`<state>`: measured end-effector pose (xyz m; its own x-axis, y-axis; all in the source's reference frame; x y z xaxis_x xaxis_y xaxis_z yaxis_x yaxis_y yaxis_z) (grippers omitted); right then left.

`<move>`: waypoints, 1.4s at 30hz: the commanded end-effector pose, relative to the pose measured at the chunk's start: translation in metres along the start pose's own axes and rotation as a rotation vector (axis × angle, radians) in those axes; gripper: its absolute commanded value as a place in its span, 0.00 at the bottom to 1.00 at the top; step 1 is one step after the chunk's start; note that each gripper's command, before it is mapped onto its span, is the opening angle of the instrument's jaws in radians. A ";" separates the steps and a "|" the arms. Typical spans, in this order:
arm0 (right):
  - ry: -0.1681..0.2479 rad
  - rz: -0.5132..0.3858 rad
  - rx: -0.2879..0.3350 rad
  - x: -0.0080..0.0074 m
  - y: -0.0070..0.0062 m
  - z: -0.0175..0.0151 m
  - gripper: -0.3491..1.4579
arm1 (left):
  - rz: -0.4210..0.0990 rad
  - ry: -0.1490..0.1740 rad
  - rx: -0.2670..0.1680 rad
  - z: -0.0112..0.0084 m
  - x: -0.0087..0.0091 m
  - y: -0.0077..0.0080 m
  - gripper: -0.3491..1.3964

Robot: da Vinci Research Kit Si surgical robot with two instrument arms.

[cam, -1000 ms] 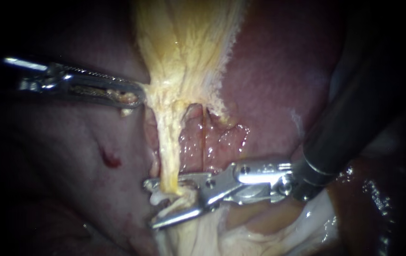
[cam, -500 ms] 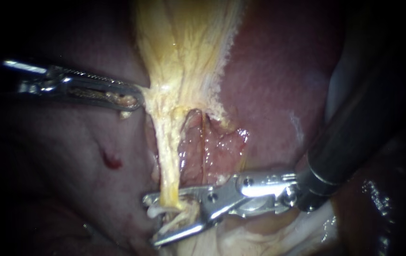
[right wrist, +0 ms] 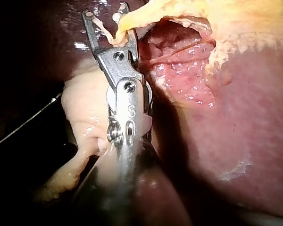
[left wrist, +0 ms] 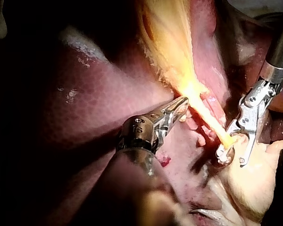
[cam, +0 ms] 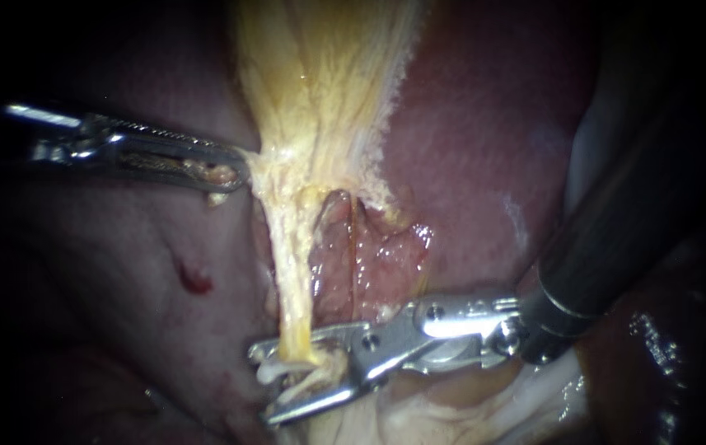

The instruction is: Clipping second clip left tube

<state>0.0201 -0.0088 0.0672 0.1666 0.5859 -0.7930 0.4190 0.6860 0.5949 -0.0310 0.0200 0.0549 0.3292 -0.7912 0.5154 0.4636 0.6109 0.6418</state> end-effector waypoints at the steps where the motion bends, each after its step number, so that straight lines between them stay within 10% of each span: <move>1: 0.000 0.000 -0.001 -0.0001 0.0000 0.0000 0.31 | 0.000 0.000 0.000 0.0000 0.0000 0.0000 0.00; 21: -0.003 0.001 -0.012 -0.0004 0.0005 -0.0005 0.00 | 0.000 0.000 0.000 0.0000 0.0000 0.0000 0.00; 42: -0.033 0.002 -0.013 -0.0004 0.0009 -0.0008 0.00 | 0.000 -0.001 -0.003 0.0000 0.0000 0.0000 0.00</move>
